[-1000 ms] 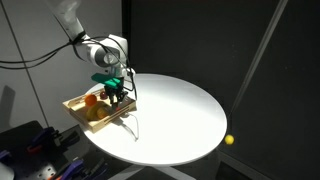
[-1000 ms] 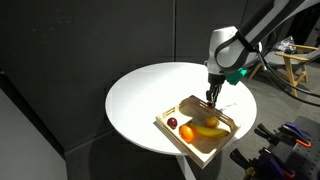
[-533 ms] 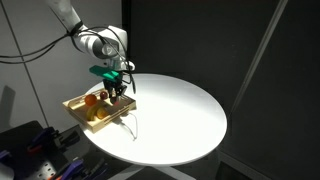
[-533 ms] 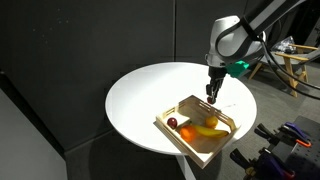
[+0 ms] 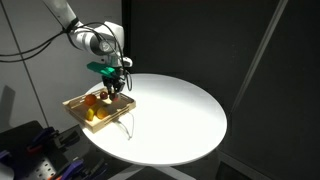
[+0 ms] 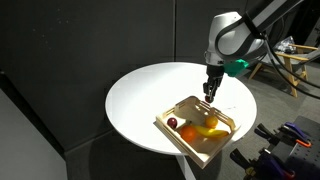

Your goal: Pick up the yellow lemon toy from the tray and put it on the table, pick up the red strawberry toy from the table and put it in the tray

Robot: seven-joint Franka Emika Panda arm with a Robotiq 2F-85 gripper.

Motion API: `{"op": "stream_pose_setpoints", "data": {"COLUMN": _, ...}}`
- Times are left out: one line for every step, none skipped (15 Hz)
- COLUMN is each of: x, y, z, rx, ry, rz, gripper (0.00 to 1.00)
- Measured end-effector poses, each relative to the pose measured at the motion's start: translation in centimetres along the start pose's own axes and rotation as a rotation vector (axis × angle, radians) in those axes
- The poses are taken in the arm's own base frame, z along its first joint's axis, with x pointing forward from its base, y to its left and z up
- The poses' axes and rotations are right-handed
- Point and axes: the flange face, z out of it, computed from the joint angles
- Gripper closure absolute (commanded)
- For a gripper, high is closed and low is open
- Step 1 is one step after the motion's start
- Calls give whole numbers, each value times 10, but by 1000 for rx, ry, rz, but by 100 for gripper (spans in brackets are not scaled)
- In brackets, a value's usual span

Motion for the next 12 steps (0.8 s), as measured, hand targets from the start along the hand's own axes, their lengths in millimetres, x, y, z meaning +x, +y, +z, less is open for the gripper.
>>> {"op": "stream_pose_setpoints", "data": {"x": 0, "y": -4, "z": 1, "rx": -4, "ry": 0, "rz": 4, "gripper": 81}}
{"op": "stream_pose_setpoints", "data": {"x": -1, "y": -7, "z": 1, "rx": -6, "ry": 1, "rz": 8, "gripper": 81}}
{"op": "stream_pose_setpoints", "data": {"x": -1, "y": -10, "z": 2, "rx": -7, "ry": 3, "rz": 13, "gripper": 81}}
{"op": "stream_pose_setpoints", "data": {"x": -1, "y": -13, "z": 2, "rx": -9, "ry": 6, "rz": 16, "gripper": 81}}
{"op": "stream_pose_setpoints", "data": {"x": -1, "y": -15, "z": 3, "rx": -10, "ry": 9, "rz": 19, "gripper": 81}}
{"op": "stream_pose_setpoints", "data": {"x": -1, "y": -17, "z": 4, "rx": -10, "ry": 11, "rz": 20, "gripper": 81}}
{"op": "stream_pose_setpoints", "data": {"x": 0, "y": -18, "z": 5, "rx": -10, "ry": 13, "rz": 22, "gripper": 81}}
{"op": "stream_pose_setpoints", "data": {"x": 0, "y": -19, "z": 6, "rx": -10, "ry": 14, "rz": 24, "gripper": 81}}
{"op": "stream_pose_setpoints", "data": {"x": 0, "y": -19, "z": 7, "rx": -10, "ry": 15, "rz": 27, "gripper": 41}}
{"op": "stream_pose_setpoints", "data": {"x": 0, "y": -19, "z": 8, "rx": -9, "ry": 16, "rz": 28, "gripper": 28}}
{"op": "stream_pose_setpoints", "data": {"x": 1, "y": -19, "z": 9, "rx": -9, "ry": 16, "rz": 30, "gripper": 23}}
{"op": "stream_pose_setpoints", "data": {"x": 1, "y": -19, "z": 9, "rx": -9, "ry": 16, "rz": 31, "gripper": 14}}
